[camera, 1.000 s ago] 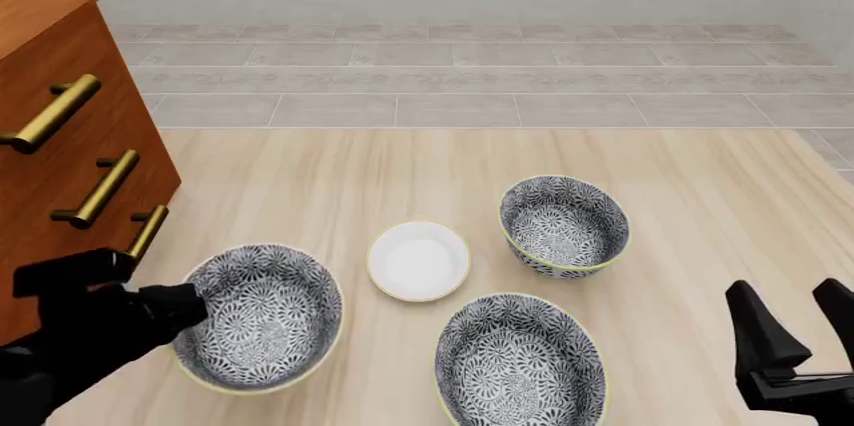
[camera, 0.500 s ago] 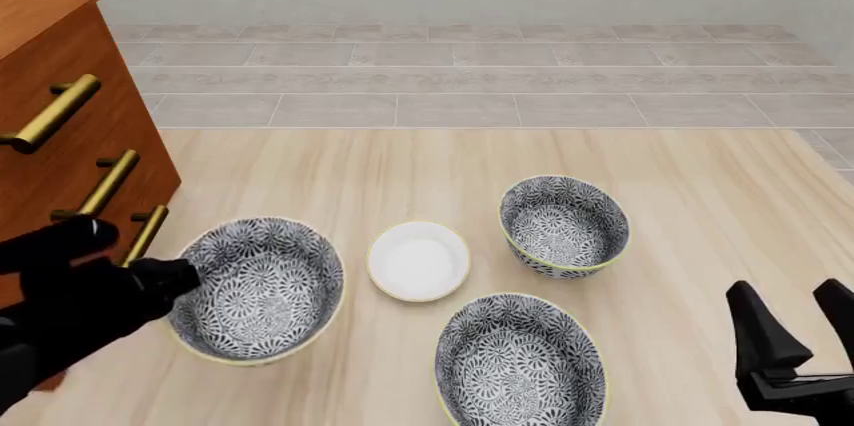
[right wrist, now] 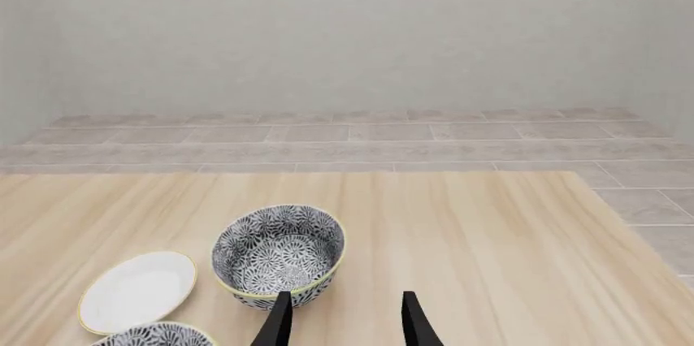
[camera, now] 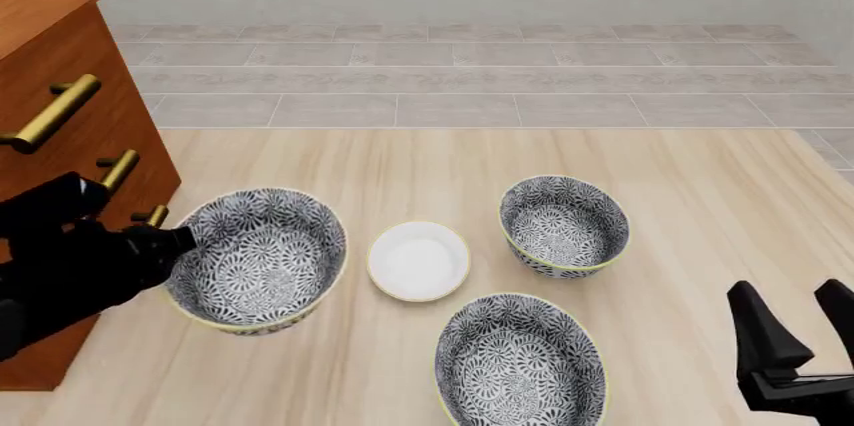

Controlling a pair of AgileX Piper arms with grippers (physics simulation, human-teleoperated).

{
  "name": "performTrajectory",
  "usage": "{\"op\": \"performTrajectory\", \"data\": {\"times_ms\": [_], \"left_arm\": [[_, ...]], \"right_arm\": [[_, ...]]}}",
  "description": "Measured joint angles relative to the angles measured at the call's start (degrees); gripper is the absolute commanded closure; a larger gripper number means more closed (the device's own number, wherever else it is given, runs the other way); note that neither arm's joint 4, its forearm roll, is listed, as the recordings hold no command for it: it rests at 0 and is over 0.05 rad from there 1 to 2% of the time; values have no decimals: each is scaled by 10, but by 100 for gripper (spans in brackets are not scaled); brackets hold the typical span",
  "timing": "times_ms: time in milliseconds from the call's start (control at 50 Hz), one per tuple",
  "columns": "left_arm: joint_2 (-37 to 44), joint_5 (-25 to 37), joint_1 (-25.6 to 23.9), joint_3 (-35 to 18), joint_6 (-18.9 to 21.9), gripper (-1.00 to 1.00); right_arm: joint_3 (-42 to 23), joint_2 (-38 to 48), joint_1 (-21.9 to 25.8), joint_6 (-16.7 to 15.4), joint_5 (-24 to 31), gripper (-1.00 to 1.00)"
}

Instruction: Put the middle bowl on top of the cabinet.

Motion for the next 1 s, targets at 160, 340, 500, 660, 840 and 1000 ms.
{"op": "performTrajectory", "data": {"times_ms": [160, 340, 500, 660, 840, 1000], "left_arm": [[1, 19, -5, -23, -7, 100], [4, 40, -11, -47, -17, 100], [5, 63, -16, -75, -25, 100], [11, 81, -16, -97, -32, 100], [17, 99, -17, -119, -39, 100], [24, 115, -14, -138, -41, 100]], "right_arm": [[0, 1, -1, 0, -1, -100], [0, 1, -1, 2, -2, -100], [0, 1, -1, 1, -1, -100], [0, 0, 0, 0, 0, -100], [0, 1, 0, -1, 0, -100], [0, 2, 1, -3, -2, -100]]}}
